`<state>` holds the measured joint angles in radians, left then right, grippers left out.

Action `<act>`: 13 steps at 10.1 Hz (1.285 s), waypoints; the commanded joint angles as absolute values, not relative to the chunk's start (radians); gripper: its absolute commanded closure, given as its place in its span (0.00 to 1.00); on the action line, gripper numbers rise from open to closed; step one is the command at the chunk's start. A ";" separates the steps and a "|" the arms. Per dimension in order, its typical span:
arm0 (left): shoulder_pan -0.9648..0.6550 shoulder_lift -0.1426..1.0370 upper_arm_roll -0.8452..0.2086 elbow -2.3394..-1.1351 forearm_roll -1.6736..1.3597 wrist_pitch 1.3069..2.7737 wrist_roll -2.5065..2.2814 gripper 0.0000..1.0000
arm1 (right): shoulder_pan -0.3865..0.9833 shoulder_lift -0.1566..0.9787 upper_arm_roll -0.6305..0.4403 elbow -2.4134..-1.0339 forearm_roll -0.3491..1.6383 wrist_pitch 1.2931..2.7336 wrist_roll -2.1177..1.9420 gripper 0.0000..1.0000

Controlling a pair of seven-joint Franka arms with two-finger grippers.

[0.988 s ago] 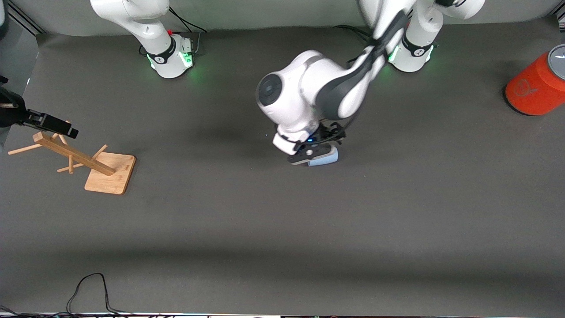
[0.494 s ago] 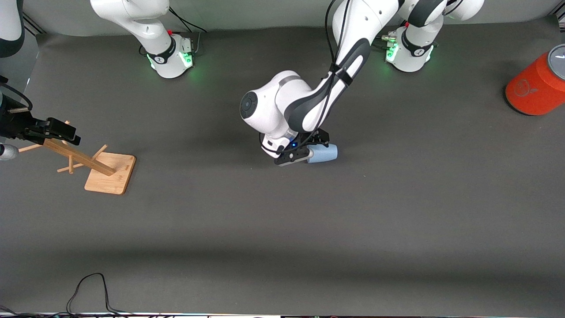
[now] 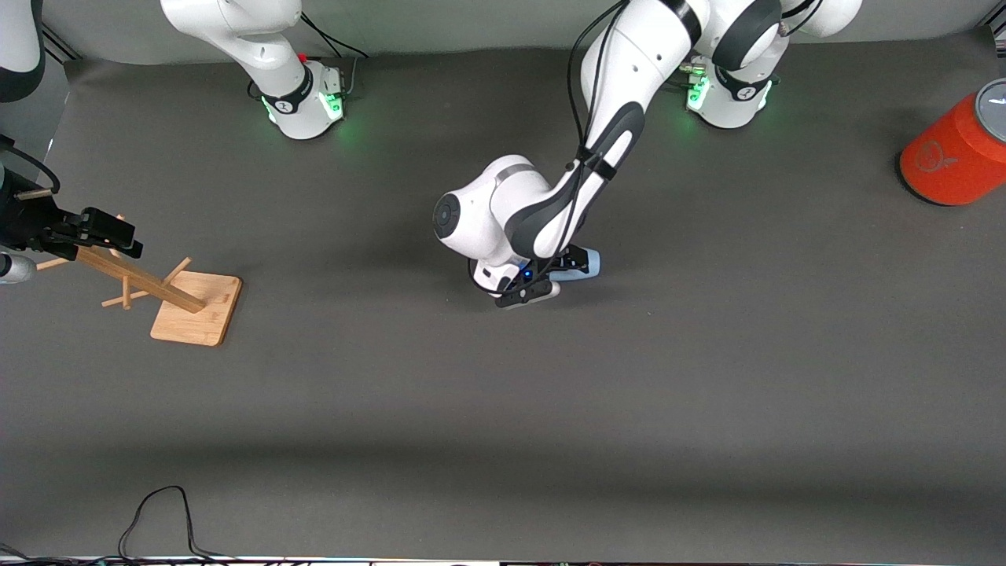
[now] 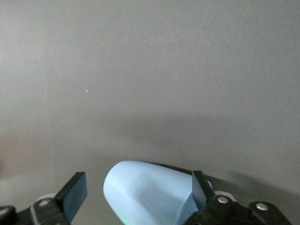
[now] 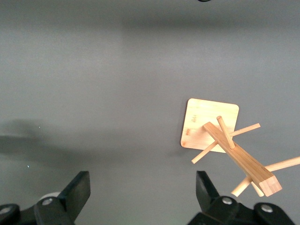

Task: Rotate and upright cup with both arms
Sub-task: 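Grasp the lying blue cup around its body with the left gripper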

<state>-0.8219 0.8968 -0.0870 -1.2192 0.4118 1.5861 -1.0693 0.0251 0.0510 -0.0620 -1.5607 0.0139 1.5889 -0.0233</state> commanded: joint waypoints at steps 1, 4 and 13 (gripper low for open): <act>-0.865 0.907 -0.078 -1.180 0.399 1.546 -1.078 0.00 | 0.032 0.021 -0.060 -1.582 -0.008 1.591 -0.046 0.00; -0.905 0.916 -0.078 -1.196 0.391 1.522 -1.077 0.08 | 0.037 0.020 -0.060 -1.574 -0.008 1.598 -0.046 0.00; -0.917 0.911 -0.078 -1.174 0.368 1.369 -1.060 1.00 | 0.037 0.037 -0.068 -1.577 -0.006 1.628 -0.049 0.00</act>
<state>-0.9033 0.9138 -0.0873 -1.1956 0.3832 1.3840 -1.0682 0.0317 0.0433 -0.0638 -1.5661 0.0094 1.6097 -0.0261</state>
